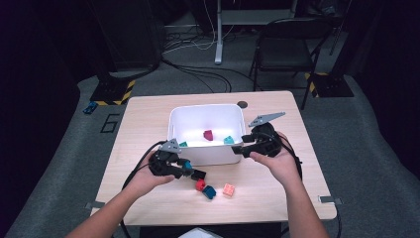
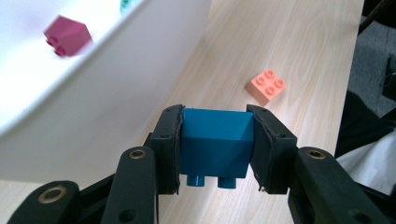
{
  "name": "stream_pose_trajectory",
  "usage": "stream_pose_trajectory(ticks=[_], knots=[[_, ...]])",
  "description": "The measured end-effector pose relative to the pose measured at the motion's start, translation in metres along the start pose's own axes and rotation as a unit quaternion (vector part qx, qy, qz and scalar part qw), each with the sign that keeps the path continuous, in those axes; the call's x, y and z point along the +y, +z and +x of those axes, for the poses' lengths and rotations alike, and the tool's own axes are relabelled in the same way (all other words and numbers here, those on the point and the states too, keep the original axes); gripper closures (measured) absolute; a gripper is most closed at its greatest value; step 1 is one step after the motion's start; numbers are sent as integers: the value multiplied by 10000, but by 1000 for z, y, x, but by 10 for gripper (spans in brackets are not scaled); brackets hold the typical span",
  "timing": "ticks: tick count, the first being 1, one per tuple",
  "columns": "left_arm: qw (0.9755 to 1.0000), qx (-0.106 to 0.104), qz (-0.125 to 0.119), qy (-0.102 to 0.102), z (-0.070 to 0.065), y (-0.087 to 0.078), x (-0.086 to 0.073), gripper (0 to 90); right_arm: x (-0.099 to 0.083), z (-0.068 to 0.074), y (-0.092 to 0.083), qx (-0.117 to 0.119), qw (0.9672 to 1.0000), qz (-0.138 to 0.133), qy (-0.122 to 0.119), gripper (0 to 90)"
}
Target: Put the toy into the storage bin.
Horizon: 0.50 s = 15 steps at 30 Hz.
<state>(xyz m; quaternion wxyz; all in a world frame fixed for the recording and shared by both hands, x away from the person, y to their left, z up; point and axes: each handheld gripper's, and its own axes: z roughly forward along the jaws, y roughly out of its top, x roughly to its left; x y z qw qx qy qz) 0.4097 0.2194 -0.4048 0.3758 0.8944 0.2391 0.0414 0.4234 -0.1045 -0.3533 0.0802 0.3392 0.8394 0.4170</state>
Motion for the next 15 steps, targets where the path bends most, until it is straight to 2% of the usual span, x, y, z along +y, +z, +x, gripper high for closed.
stream_pose_trajectory(ticks=[15], knots=[[9999,-1,-60,129,5,-23,42,579,0,-1,0,-5,10000,-2,3,394]])
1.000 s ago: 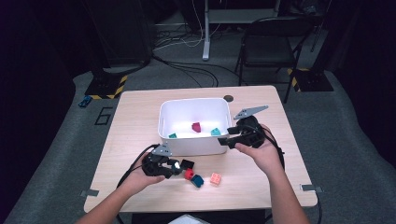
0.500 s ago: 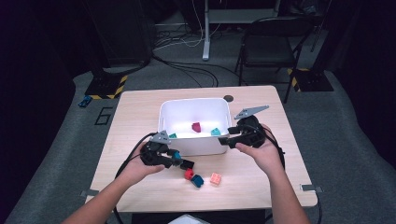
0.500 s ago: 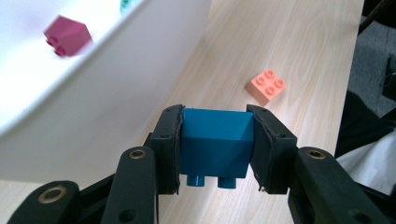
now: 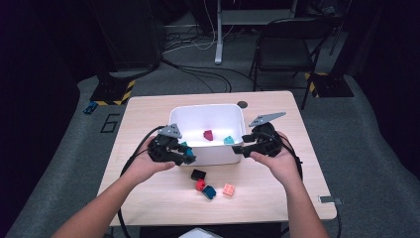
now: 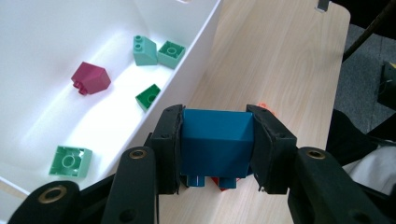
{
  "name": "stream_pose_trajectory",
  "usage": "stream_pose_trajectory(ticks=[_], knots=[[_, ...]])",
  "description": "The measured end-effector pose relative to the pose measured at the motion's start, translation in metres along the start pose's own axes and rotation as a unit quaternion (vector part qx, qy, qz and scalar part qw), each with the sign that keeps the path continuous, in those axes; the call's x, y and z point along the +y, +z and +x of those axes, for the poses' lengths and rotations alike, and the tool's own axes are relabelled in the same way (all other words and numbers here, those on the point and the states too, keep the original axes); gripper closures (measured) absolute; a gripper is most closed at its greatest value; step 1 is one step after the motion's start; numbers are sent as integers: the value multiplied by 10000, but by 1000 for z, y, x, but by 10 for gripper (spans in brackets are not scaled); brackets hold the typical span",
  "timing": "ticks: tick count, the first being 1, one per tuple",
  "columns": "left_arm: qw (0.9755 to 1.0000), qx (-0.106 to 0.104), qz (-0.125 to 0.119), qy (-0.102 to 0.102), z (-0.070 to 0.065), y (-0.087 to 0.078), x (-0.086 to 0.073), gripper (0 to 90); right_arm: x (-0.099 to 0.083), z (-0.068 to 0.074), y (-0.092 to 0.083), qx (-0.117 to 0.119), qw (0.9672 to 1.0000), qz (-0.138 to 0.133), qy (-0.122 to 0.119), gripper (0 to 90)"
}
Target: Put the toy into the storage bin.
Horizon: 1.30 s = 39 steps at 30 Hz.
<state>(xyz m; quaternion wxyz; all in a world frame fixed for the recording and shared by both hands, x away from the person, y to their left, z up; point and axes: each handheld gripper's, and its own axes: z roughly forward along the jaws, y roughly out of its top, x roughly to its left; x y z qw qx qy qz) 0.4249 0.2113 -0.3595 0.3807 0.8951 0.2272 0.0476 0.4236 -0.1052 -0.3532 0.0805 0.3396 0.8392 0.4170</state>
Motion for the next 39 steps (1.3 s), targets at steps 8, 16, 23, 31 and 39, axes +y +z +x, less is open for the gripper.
stream_pose_trajectory(ticks=[8,16,23,31,39], knots=[[10000,-23,-63,-15,6,-2,21,579,0,-1,-1,-11,10000,-12,9,394],[9999,-9,-50,-87,20,5,36,580,0,-2,-1,-4,10000,-23,4,394],[9997,81,-39,-216,36,13,45,580,-1,-2,-1,-5,10000,-16,31,394],[9992,193,-43,-337,52,22,54,580,-1,-4,-2,-15,10000,-35,29,394],[9987,236,-123,-426,67,40,61,580,-1,-3,-2,-9,10000,-40,20,394]])
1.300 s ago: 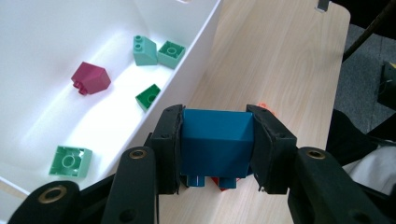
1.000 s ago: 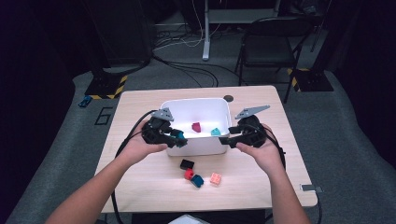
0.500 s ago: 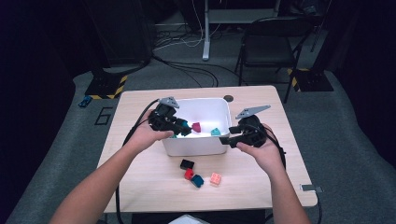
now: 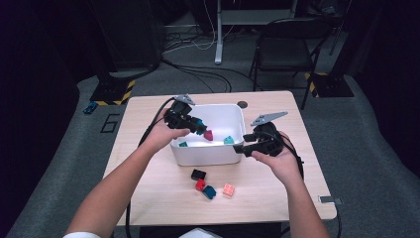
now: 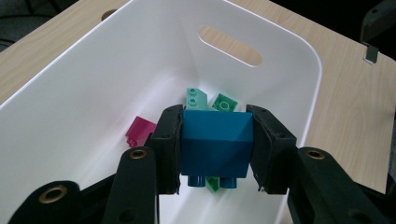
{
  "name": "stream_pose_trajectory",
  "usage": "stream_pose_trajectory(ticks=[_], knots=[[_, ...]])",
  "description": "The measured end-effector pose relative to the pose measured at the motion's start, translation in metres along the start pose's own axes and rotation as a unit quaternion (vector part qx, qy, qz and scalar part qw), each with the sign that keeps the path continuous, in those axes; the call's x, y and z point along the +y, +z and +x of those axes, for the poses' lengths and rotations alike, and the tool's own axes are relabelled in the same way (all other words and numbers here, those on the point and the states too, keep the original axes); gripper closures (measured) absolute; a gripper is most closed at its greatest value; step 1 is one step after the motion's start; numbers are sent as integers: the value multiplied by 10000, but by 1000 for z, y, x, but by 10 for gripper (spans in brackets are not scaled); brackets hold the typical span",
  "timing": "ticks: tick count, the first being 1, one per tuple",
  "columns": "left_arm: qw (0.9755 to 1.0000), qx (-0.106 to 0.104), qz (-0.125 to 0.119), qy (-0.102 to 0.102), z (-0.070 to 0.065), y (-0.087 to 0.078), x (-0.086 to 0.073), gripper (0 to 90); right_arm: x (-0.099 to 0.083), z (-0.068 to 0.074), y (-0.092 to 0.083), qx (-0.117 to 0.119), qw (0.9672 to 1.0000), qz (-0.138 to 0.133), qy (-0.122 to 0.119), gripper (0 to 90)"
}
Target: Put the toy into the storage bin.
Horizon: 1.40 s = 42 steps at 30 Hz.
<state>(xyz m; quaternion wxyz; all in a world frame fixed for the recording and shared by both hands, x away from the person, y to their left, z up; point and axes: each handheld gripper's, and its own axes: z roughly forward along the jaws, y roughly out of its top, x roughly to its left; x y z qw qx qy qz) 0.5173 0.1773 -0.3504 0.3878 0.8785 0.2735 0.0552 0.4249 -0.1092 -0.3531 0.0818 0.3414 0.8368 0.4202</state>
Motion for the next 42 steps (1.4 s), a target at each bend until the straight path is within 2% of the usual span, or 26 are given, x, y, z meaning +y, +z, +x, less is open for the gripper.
stream_pose_trajectory(ticks=[8,14,21,30,32,35,42], knots=[[9998,56,168,35,6,22,10,580,0,0,-1,25,10000,-15,18,394],[9999,71,112,-6,10,35,16,580,1,0,-2,30,10000,-52,-34,394],[9997,122,186,-118,19,54,15,580,1,0,-3,44,10000,-72,-29,394],[9994,137,325,-72,20,68,14,578,1,0,-2,61,10000,-46,-15,394],[9992,155,373,-77,20,69,14,574,1,0,-2,61,10000,-48,-35,394],[9991,218,364,27,17,67,15,551,1,0,-3,54,10000,-30,21,394],[9994,271,199,91,12,47,17,526,0,-1,-3,41,10000,-41,17,394]])
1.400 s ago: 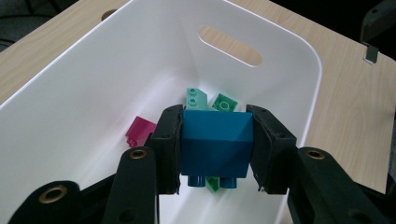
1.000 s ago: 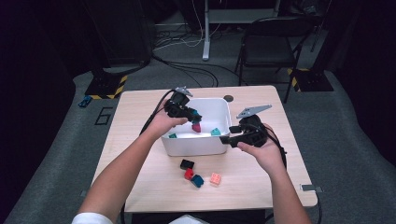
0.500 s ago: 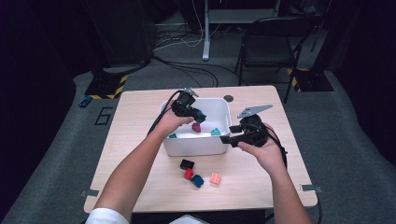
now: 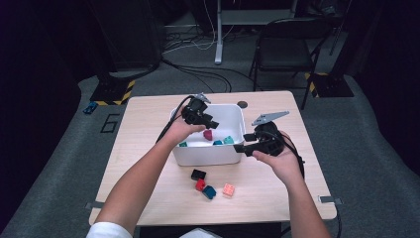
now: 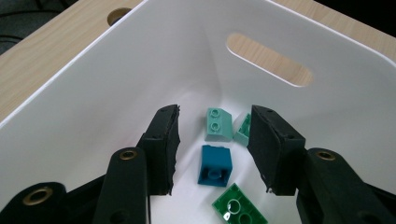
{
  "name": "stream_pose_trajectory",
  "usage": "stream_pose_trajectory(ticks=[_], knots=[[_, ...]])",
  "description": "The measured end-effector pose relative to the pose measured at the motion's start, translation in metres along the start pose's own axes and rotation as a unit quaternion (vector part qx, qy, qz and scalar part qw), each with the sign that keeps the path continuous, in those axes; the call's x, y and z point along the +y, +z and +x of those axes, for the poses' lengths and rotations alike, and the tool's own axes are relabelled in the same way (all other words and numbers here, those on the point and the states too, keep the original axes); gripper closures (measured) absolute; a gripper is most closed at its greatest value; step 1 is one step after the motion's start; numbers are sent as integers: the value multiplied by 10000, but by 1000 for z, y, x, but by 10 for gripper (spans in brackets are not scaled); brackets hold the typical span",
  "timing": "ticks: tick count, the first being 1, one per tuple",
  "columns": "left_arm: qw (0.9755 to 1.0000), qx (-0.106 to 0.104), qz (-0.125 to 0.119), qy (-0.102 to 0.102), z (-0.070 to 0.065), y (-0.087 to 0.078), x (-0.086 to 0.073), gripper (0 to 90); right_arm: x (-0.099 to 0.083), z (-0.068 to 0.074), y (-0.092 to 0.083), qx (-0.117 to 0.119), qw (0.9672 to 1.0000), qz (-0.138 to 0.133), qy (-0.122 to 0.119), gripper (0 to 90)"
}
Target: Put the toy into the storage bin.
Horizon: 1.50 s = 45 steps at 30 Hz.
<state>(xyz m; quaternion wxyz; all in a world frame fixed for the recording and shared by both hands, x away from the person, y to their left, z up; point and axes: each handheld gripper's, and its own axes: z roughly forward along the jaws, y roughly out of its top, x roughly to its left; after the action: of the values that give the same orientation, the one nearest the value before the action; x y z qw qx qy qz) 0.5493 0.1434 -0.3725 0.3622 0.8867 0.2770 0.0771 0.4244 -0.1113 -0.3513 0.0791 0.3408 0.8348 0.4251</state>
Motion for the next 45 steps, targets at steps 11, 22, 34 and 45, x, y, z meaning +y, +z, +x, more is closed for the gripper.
stream_pose_trajectory(ticks=[11,22,34,45], knots=[[9993,-130,-258,250,-20,-42,-6,523,0,0,1,-12,10000,11,7,393],[9969,-419,-354,566,-49,-71,-25,524,0,1,0,-16,10000,8,30,393],[9947,-663,-412,674,-70,-83,-60,526,0,1,0,-32,10000,9,30,392],[9953,-699,-311,598,-75,-72,-97,528,0,2,1,-40,10000,19,23,392]])
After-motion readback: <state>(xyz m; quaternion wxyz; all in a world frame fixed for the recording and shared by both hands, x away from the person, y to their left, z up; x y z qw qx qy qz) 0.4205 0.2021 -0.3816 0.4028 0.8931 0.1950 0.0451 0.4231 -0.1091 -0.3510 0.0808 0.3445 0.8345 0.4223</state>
